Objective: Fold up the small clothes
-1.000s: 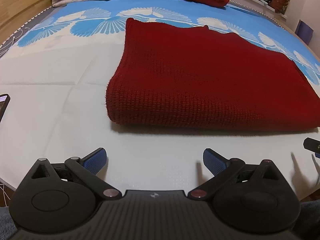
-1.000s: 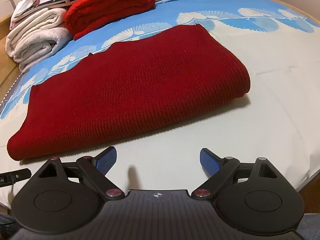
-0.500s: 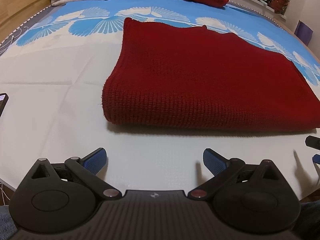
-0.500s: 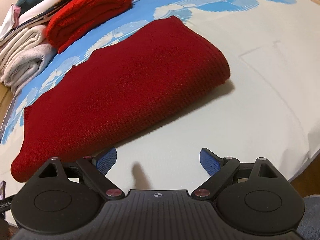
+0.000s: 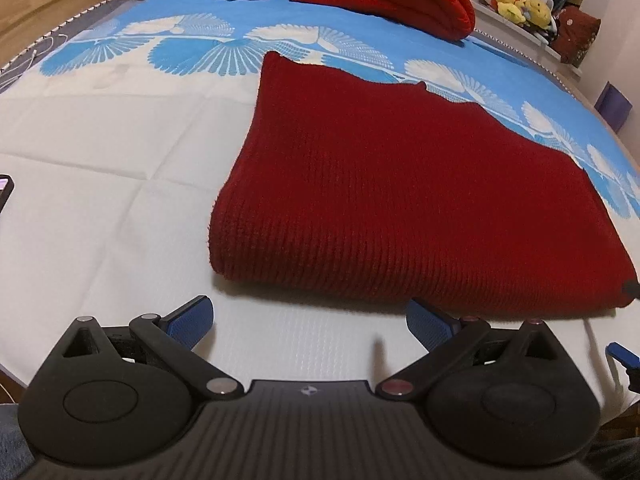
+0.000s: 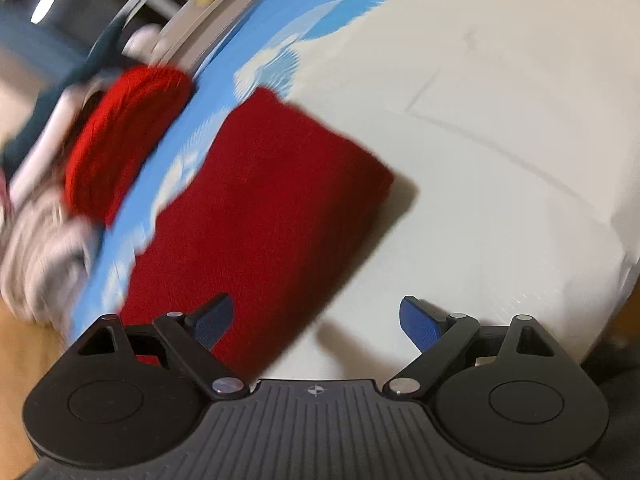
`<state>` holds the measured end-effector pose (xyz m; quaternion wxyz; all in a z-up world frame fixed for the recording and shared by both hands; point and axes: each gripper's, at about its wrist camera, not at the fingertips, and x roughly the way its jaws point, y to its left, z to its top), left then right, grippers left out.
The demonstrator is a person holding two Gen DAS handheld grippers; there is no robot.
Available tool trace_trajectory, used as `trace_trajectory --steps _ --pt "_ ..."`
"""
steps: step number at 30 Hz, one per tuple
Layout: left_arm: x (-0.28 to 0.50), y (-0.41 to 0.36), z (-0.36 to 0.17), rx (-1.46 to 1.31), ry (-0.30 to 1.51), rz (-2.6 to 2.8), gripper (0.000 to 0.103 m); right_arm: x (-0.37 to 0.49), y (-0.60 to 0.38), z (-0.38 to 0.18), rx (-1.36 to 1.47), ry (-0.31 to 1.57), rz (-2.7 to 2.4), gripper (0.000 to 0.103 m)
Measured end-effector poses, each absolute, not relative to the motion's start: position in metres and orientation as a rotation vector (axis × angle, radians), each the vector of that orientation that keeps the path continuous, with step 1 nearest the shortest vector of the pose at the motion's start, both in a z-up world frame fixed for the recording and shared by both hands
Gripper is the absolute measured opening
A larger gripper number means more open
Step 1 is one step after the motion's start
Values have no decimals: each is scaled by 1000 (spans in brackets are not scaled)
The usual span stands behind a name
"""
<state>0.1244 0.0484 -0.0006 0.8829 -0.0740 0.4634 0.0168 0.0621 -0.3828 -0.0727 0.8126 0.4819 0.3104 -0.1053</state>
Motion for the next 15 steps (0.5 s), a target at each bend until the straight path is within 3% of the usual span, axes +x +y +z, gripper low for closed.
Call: trace_trajectory --steps 7,11,13,15 --pt "129 60 3 -188 951 79 103 86 -392 -84 1214 582 -263 89" --pt "130 73 4 -225 951 124 103 100 -393 -97 1304 547 -268 78" --pt "131 82 4 -249 953 156 103 105 -394 -102 1335 508 -282 66" --pt "133 92 2 -270 964 192 103 109 -395 -110 1355 497 -301 39"
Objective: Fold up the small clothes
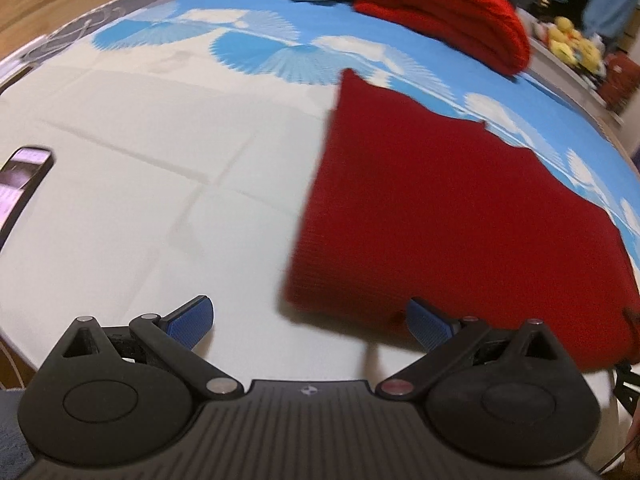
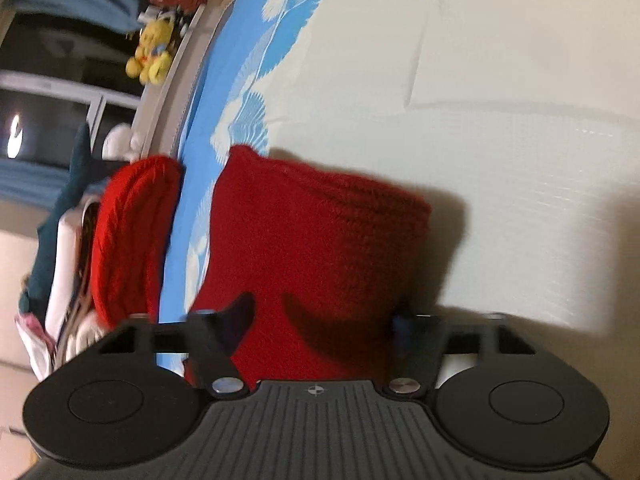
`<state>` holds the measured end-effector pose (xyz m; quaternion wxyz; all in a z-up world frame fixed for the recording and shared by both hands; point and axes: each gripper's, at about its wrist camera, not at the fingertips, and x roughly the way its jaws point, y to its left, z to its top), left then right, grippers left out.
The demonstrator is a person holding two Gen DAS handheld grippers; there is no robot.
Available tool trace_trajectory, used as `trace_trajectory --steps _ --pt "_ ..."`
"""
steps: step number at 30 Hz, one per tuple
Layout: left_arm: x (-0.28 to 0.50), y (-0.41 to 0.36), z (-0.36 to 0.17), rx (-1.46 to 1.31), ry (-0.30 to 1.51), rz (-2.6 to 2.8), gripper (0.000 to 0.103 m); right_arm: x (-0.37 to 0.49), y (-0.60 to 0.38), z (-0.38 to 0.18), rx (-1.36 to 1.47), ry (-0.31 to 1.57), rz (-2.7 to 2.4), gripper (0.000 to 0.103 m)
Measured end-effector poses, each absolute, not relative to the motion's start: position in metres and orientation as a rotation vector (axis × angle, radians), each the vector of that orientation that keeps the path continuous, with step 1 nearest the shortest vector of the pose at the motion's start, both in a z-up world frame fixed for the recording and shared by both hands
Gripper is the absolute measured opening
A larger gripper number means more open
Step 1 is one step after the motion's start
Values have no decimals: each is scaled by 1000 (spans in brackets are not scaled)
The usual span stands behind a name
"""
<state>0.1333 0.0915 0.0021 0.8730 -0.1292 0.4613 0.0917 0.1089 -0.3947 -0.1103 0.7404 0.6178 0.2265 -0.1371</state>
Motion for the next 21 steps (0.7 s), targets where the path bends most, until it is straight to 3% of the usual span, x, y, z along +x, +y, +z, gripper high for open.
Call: trace_trajectory --steps 3,13,21 --pt "135 107 2 -311 967 236 103 112 -391 -110 1322 471 -289 31" --pt "160 162 32 -351 953 327 103 131 -368 -78 1034 535 -383 27" --pt "162 214 38 -429 936 404 103 146 -257 22 339 351 -235 18"
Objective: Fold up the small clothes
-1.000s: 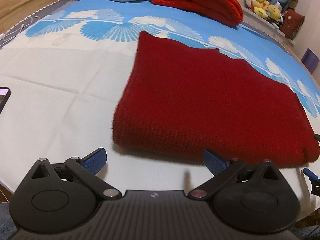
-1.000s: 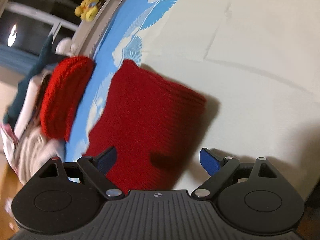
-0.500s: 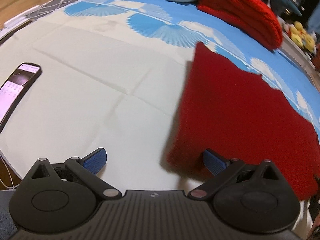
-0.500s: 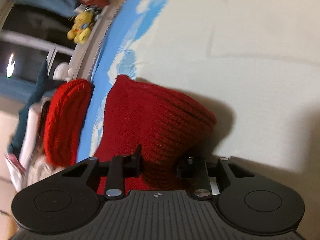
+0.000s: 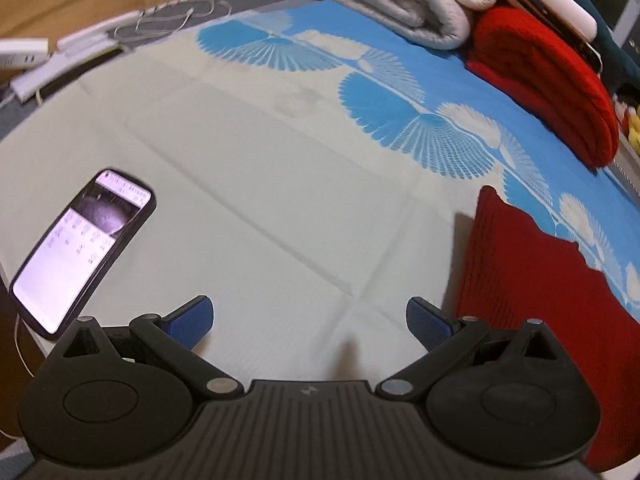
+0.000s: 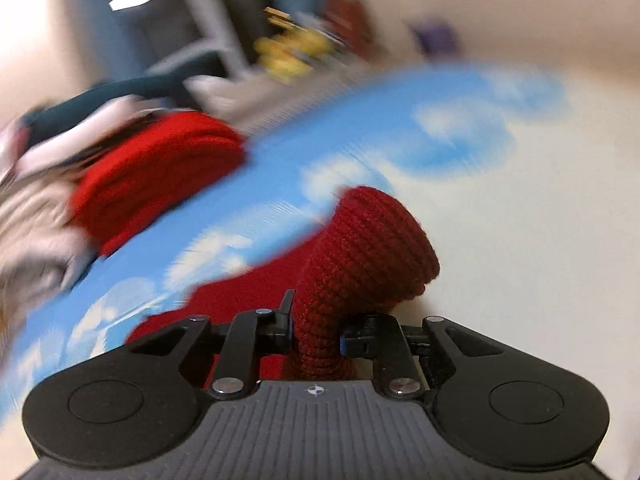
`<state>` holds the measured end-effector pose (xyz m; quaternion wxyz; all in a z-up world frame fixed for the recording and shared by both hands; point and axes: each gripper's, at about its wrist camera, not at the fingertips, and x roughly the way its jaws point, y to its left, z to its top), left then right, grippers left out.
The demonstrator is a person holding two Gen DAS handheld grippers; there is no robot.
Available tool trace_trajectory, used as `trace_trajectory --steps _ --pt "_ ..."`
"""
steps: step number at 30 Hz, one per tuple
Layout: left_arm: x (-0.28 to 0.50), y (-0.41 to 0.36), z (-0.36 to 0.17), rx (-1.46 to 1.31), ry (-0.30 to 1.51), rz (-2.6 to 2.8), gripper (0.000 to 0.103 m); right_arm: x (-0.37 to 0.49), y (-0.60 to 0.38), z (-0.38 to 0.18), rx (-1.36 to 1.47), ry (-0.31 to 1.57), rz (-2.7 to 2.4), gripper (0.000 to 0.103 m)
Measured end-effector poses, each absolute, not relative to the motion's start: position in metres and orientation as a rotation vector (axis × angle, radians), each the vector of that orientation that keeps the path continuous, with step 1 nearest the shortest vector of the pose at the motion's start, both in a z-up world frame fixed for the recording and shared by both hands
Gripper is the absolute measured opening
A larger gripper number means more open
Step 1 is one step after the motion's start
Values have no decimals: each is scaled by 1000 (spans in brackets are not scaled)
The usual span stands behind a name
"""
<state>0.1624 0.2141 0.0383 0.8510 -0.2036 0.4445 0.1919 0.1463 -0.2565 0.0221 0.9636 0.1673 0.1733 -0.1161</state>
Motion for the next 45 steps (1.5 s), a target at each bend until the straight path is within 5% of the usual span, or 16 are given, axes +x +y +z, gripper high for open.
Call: trace_trajectory --steps 5,13,23,26,32,41,44,45 --pt "156 225 39 -451 934 403 103 144 -109 38 -228 260 38 16" --pt "148 234 42 -490 917 406 103 87 14 -78 -875 298 484 16" --pt "150 224 40 -474 926 372 103 92 3 -43 -677 343 513 20" --pt "152 217 37 -468 935 349 103 93 3 -53 -672 418 541 40" --pt "159 189 40 -448 926 246 103 101 -38 -22 -301 570 684 52" --pt "160 120 46 -258 867 96 103 111 -169 42 -51 395 248 54" --pt "165 99 34 -175 904 77 103 122 -177 15 -45 490 275 49" --pt "168 94 27 -143 932 79 103 128 -169 -4 -81 596 326 40"
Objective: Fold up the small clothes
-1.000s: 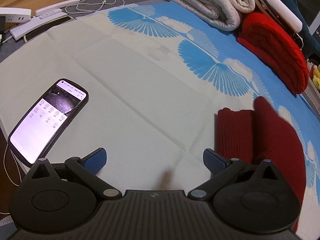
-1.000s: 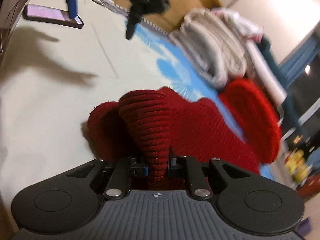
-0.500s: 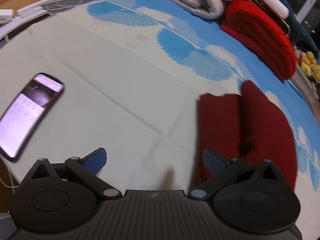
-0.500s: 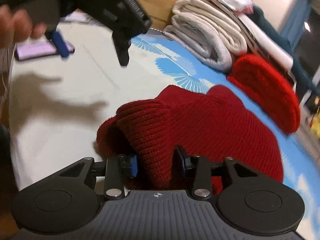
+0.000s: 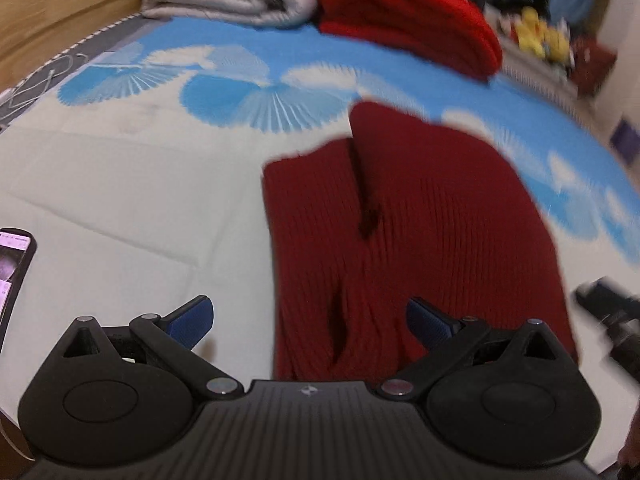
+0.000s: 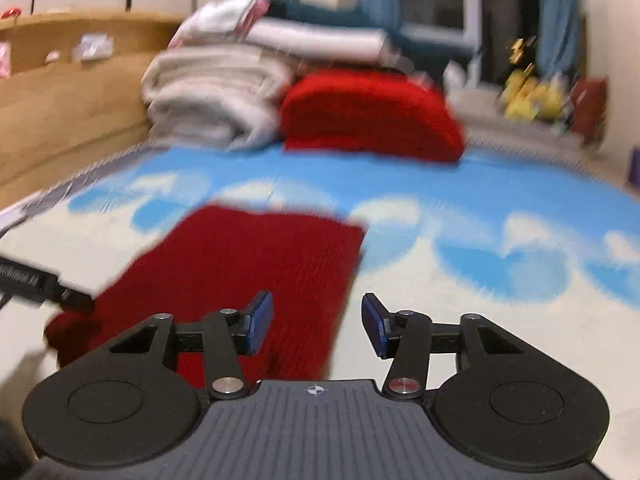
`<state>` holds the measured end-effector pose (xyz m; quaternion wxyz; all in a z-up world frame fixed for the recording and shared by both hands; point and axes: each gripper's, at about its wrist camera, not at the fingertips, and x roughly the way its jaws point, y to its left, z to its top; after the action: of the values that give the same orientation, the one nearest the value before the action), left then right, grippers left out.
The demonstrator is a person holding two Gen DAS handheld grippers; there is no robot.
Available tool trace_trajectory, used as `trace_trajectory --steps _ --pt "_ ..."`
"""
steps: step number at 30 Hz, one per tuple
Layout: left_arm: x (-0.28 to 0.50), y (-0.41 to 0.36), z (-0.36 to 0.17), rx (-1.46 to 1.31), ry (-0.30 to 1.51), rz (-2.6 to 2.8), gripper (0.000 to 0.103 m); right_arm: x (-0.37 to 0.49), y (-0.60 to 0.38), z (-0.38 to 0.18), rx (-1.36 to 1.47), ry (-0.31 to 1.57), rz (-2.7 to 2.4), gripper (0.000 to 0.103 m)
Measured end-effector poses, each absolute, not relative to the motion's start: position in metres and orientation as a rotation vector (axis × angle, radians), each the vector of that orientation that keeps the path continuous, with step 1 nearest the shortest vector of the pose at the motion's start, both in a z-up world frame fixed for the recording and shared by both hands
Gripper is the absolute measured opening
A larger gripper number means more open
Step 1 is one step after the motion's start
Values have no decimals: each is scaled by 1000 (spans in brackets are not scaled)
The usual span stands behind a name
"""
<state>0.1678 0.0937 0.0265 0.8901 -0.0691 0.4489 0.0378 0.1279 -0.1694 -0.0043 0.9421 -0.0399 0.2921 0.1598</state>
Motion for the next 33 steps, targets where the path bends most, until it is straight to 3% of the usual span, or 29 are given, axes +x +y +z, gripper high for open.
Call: trace_trajectory --steps 2,4,9,13,17,20,22,23,24,33 --pt "174 89 8 -94 1010 100 103 129 -153 -35 -174 684 329 40" --pt "173 101 -7 -196 1044 109 103 123 -143 -40 -248 644 321 41" --pt "173 122 -14 -361 1070 90 103 144 -178 -2 -12 709 368 41" --pt "175 110 -13 -310 1060 100 103 172 -199 38 69 579 329 41" --pt "182 116 -14 -330 1076 99 103 219 -181 8 3 710 346 40" --pt "178 124 -13 -379 1081 90 103 227 -190 3 96 689 388 41" --pt "175 131 -12 -456 1079 54 103 243 -217 12 282 721 411 57" --pt "174 134 -12 -496 1073 23 103 254 -232 15 384 715 396 80" --pt "173 136 -13 -537 1076 -9 103 266 -244 17 460 694 362 93" --pt "174 134 -25 -726 1087 -20 103 389 -227 -9 554 911 236 93"
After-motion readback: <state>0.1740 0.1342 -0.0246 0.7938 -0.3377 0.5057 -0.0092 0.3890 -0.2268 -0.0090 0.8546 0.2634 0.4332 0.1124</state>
